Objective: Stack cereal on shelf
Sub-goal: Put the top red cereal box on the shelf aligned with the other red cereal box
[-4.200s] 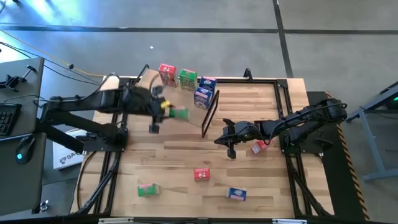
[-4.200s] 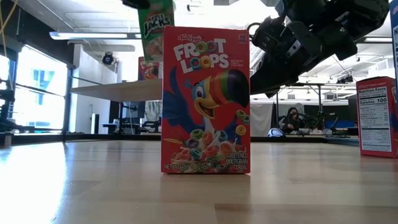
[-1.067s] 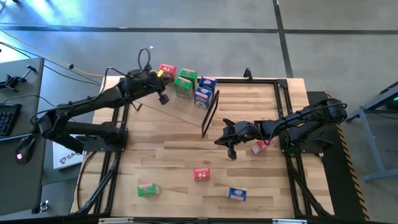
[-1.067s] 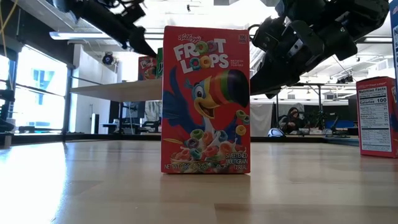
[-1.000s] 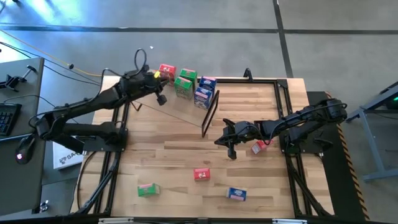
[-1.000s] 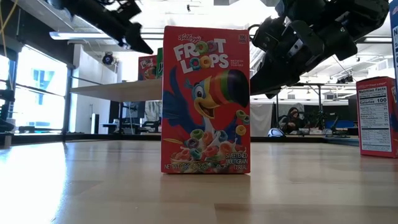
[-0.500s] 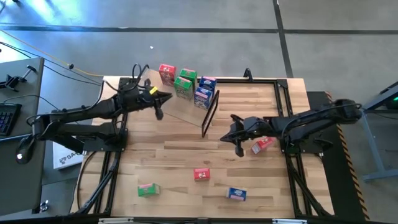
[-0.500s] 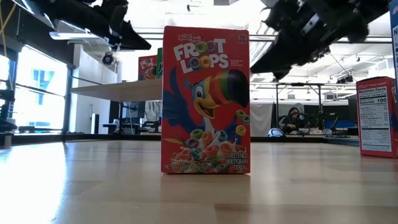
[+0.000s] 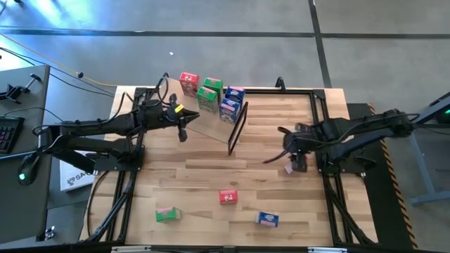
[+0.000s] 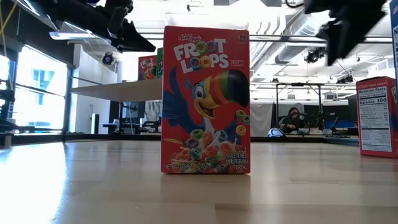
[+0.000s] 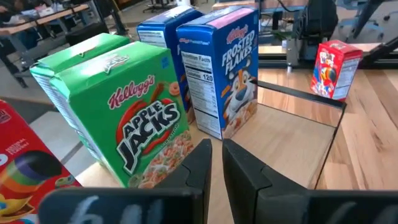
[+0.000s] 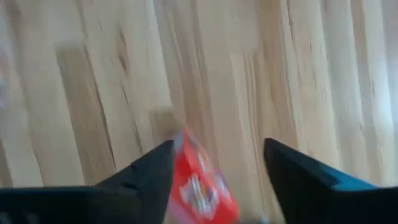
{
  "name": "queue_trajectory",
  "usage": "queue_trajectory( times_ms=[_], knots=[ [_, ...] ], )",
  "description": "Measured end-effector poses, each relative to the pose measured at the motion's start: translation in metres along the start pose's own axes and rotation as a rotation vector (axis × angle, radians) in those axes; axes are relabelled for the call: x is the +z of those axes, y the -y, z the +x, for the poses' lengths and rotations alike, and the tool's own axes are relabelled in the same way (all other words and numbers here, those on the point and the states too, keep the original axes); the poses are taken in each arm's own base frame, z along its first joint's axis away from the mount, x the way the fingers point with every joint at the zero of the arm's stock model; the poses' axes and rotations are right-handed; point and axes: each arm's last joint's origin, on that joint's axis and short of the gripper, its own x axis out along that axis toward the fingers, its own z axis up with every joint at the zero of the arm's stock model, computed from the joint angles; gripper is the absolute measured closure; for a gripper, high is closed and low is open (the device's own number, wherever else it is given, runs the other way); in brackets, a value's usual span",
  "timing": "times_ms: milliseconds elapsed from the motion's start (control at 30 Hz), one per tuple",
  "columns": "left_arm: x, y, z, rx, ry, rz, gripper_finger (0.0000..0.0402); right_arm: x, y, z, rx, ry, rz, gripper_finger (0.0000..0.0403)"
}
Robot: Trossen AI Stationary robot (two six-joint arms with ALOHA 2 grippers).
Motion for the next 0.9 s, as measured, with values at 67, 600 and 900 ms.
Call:
queue_trajectory(
  times_ms=[67, 600, 900],
  knots=[
    [-0.001, 0.000, 0.001, 0.000, -0.005, -0.009, 0.0371, -0.006, -0.001, -0.003, -0.021, -0.072, -0.003, 0.0155],
    [-0.001, 0.000, 0.001, 0.001, -0.008, -0.015, 0.0371, -0.030, -0.003, 0.017, 0.020, -0.273, -0.164, 0.0132],
    [-0.001, 0.000, 0.001, 0.004, -0.009, -0.025, 0.0371, -0.030, -0.003, 0.017, 0.029, -0.275, -0.233, 0.0132]
  ],
)
